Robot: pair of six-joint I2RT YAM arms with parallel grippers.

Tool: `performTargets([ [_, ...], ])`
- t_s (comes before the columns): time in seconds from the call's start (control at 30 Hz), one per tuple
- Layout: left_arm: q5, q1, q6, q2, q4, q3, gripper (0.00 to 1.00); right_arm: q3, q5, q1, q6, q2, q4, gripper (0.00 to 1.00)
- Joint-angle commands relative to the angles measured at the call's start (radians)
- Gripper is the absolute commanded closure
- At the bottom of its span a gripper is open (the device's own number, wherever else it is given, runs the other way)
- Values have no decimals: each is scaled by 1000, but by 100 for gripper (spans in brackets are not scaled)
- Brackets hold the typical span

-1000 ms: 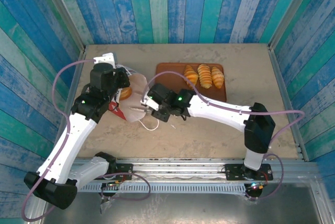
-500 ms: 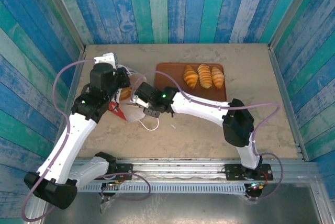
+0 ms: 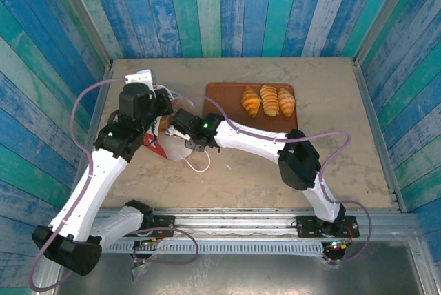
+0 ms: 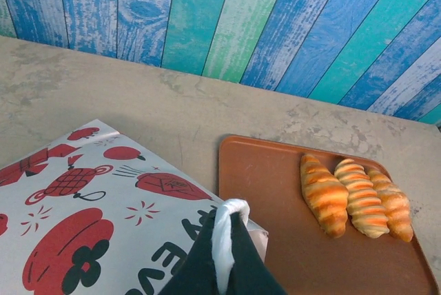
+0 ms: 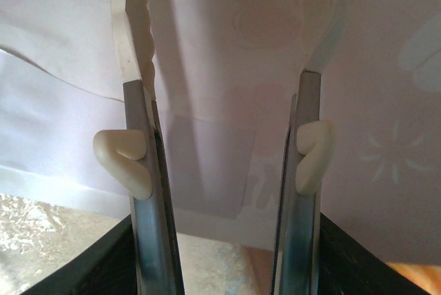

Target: Take the fake bread out of the paper bag

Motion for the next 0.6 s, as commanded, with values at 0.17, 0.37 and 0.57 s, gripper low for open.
performTargets([
  [0.17, 19, -2, -8, 4, 45, -2, 100, 93, 30, 9, -28, 68, -5, 43],
  [0.37, 18, -3, -12, -2, 45, -8, 100, 112, 13, 10, -9, 78, -9, 50],
  [0.57, 10, -3, -11, -5, 59, -22, 100, 58, -27, 6, 65, -5, 1, 56],
])
